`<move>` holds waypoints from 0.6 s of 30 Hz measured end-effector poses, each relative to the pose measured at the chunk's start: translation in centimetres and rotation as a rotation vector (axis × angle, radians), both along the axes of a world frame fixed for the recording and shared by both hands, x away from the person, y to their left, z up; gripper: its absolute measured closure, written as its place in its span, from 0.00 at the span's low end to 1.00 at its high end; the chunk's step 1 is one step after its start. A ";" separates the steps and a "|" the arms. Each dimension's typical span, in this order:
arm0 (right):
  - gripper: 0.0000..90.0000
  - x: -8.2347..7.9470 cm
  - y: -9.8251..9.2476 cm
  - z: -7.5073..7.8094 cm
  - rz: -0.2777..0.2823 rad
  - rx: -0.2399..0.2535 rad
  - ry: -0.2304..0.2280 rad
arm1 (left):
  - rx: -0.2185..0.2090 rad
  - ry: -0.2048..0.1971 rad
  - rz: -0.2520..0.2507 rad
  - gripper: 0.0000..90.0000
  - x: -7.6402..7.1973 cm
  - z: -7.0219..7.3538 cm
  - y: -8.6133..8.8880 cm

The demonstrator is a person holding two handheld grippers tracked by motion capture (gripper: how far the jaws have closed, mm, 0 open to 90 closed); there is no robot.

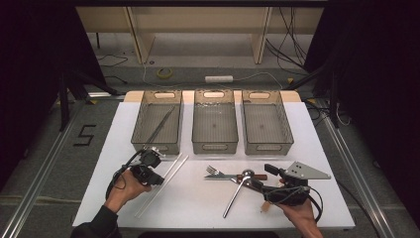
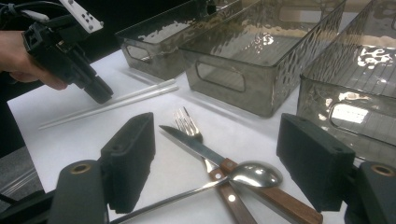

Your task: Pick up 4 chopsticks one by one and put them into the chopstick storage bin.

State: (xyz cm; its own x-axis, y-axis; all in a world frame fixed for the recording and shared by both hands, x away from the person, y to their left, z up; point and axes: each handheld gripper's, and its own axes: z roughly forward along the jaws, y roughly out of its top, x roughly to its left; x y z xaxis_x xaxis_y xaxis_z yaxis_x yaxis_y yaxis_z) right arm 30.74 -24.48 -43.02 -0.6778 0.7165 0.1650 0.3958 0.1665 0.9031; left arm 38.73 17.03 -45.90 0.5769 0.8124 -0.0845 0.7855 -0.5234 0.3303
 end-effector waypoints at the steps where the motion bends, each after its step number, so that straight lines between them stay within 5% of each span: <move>1: 0.32 0.0 0.0 0.0 0.000 -0.001 0.001 | 0.001 0.001 0.001 0.86 0.0 -0.1 0.0; 18: 0.32 0.0 0.0 0.0 0.000 0.000 0.002 | 0.050 -0.006 -0.001 0.91 -0.1 -0.6 -0.6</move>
State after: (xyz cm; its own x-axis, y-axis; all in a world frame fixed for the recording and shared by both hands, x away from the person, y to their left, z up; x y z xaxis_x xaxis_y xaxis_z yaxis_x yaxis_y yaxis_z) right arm 30.78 -24.48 -43.03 -0.6777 0.7163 0.1664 0.3975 0.1664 0.9024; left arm 38.63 16.41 -46.52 0.5779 0.8151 -0.0407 0.7832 -0.5398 0.3085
